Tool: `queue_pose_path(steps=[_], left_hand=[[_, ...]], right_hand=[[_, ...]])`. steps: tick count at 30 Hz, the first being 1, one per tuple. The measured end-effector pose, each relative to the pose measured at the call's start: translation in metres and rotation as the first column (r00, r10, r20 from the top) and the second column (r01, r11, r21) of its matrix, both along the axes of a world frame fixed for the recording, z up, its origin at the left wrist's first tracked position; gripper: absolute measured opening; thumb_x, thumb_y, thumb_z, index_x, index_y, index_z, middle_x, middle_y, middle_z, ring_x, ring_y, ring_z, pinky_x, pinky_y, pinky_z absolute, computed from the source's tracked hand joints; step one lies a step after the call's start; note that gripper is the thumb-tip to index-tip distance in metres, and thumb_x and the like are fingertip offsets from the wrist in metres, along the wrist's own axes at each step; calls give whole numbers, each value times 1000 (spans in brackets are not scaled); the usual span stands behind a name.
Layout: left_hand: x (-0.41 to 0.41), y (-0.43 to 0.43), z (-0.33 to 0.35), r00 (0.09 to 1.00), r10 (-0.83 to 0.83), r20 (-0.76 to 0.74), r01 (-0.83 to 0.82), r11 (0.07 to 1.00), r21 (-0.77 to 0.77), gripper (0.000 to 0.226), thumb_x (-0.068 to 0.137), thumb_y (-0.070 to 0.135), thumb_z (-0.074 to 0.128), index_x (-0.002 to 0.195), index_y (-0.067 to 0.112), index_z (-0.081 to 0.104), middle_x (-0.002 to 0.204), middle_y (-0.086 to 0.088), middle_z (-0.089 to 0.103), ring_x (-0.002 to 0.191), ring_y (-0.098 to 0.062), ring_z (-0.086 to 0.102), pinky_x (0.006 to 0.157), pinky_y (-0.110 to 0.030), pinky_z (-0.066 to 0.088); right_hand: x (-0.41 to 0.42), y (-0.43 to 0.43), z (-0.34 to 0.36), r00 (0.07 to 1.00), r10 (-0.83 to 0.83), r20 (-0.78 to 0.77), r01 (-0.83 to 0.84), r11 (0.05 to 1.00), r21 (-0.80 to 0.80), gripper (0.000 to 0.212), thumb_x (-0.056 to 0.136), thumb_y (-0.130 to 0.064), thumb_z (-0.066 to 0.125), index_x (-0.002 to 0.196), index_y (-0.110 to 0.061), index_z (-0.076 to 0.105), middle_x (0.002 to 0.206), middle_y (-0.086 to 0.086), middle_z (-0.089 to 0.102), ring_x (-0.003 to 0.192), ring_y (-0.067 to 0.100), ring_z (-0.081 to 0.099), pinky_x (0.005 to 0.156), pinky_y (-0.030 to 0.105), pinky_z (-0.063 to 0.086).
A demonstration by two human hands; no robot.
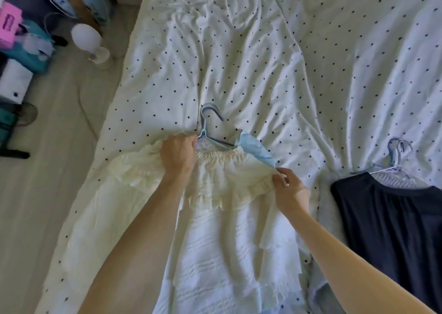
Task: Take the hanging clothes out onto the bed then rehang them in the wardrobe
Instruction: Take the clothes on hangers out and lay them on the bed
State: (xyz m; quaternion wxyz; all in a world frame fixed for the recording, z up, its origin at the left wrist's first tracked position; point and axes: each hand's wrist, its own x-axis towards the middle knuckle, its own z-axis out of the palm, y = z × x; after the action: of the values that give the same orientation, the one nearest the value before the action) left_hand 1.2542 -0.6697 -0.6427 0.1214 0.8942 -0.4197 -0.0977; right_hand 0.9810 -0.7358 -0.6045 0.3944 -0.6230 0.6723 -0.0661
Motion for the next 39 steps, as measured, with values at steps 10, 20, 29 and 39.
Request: queue_pose_path(steps=[10, 20, 29, 39], left_hand=[[-12, 28, 21, 979, -205, 8, 187, 909, 371, 63, 103, 35, 35, 159, 19, 11, 163, -9, 23, 149, -29, 22, 120, -50, 18], [-171, 128, 192, 892, -178, -416, 352, 851, 390, 58, 102, 34, 41, 157, 24, 26, 164, -4, 24, 149, -26, 26, 118, -42, 30], [-412, 160, 309, 695, -580, -424, 676, 728, 113, 48, 102, 32, 43, 150, 26, 42, 157, 2, 38, 145, -15, 33, 117, -28, 27], [-701, 172, 374, 224, -967, -123, 968, 206, 143, 50, 102, 39, 38, 152, 36, 34, 163, 6, 26, 151, -15, 19, 122, -44, 17]], right_hand=[[-29, 16, 37, 961, 253, -109, -221, 944, 246, 49, 100, -39, 44, 149, -34, 36, 126, 4, 59, 109, 25, 60, 89, 34, 47], [-190, 128, 232, 978, 208, -25, -203, 969, 138, 30, 100, -32, 52, 127, -31, 63, 117, -9, 66, 86, 2, 56, 73, 16, 45], [-409, 254, 336, 991, -27, -127, -2, 975, -221, 31, 98, -32, 56, 128, -37, 62, 139, -19, 52, 137, 8, 41, 106, 20, 30], [-641, 414, 375, 786, -484, -385, 291, 839, -460, 34, 94, -35, 62, 128, -34, 64, 138, -6, 59, 137, 21, 46, 110, 35, 40]])
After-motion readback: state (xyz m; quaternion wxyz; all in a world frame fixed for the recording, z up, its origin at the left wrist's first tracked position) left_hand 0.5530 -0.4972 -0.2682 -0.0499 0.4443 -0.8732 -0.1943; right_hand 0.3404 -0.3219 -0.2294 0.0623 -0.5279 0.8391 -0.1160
